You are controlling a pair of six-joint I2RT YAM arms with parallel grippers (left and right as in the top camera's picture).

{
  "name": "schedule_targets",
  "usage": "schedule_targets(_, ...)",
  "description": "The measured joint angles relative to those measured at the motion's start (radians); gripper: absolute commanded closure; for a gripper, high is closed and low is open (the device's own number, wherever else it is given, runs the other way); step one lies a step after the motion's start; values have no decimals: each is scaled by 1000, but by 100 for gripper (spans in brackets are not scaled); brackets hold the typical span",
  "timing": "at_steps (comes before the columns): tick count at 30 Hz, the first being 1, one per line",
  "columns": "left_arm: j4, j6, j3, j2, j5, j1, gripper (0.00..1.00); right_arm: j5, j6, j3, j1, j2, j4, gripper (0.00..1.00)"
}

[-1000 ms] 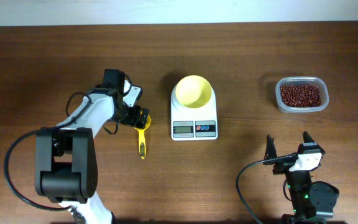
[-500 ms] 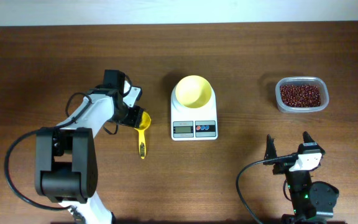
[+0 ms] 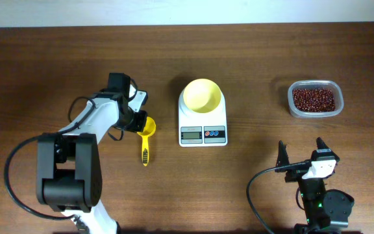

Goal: Scoop item into bowl and weigh 50g on scale
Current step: 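Lift the yellow scoop with the left gripper over the yellow bowl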

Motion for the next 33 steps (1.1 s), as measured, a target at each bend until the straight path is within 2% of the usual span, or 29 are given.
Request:
schedule_targets(2,-60,-11,25,0,-2,0,100,0,0,0,0,0,0,1)
schedule_targets(7,-233,-76,222,-7,-3,0,100,0,0,0,0,0,0,1)
schedule_targets(10,-286,-237,316,-60,-2,0,100,0,0,0,0,0,0,1)
schedule_targets(13,-313,-482,352,-203,13,0,100,0,0,0,0,0,0,1)
schedule_targets(17,-314,-652,360,-335,24,0,100,0,0,0,0,0,0,1)
schedule_targets(24,-354,-1128,365,-359,99,-48,100,0,1,0,0,0,0,1)
schedule_targets(28,-354,-1234,365,-359,69,-124,100,0,1,0,0,0,0,1)
schedule_targets(33,-340,-1318,365,-359,-116,-224,100,0,0,0,0,0,0,1)
